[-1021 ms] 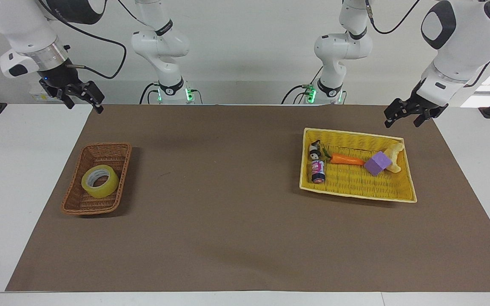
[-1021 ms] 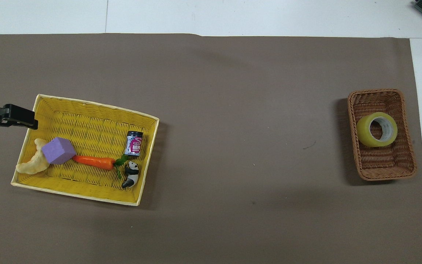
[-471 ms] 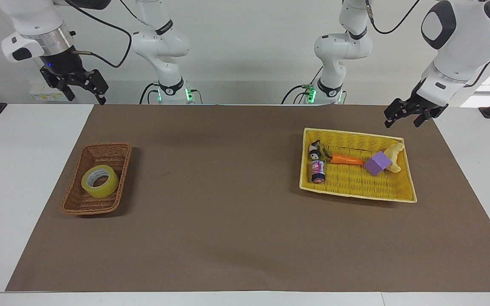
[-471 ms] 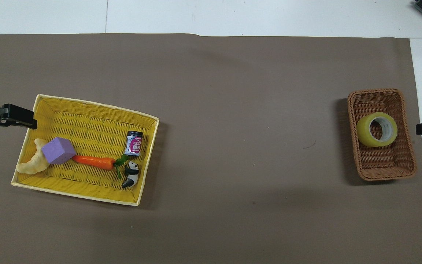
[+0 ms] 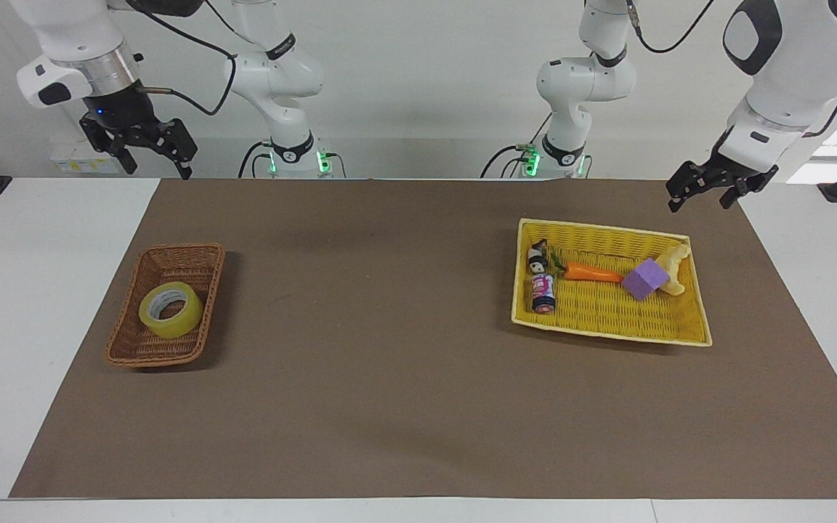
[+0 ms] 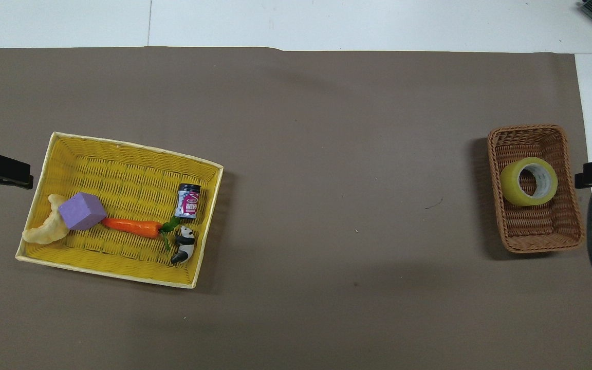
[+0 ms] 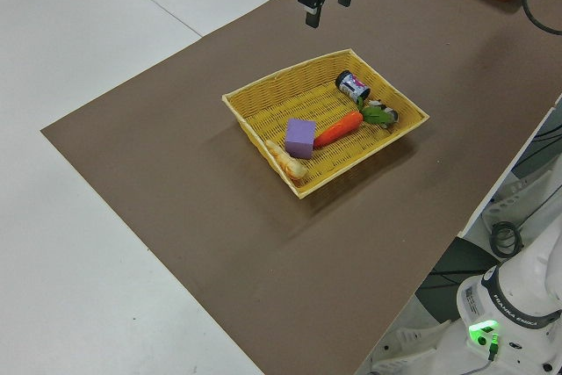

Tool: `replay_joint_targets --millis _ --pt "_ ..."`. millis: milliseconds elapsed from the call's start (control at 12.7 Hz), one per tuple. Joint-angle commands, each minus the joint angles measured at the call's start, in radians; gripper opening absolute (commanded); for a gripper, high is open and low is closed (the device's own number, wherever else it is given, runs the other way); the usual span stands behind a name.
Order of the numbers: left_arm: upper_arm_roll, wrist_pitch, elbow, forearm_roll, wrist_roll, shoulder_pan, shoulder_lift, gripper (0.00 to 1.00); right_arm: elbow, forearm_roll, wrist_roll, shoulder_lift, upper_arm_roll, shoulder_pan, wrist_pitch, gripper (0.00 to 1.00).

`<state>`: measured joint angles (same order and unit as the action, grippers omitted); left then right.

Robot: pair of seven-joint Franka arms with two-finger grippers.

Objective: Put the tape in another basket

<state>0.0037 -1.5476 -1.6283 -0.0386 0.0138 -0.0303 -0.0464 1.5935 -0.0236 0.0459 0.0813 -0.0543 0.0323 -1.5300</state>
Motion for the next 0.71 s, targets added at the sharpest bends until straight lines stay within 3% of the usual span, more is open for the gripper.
replay_joint_targets --millis 0,628 --pt "-0.002 0.024 -0.002 -0.007 -0.008 0.010 -0.024 1.00 0.003 -0.002 -0.012 0.006 0.005 0.006 -0.001 1.00" --pt "0.007 0.020 -0.001 -0.006 -0.006 0.015 -0.024 1.00 0.005 -0.001 -0.009 0.003 0.004 0.015 0.001 1.00"
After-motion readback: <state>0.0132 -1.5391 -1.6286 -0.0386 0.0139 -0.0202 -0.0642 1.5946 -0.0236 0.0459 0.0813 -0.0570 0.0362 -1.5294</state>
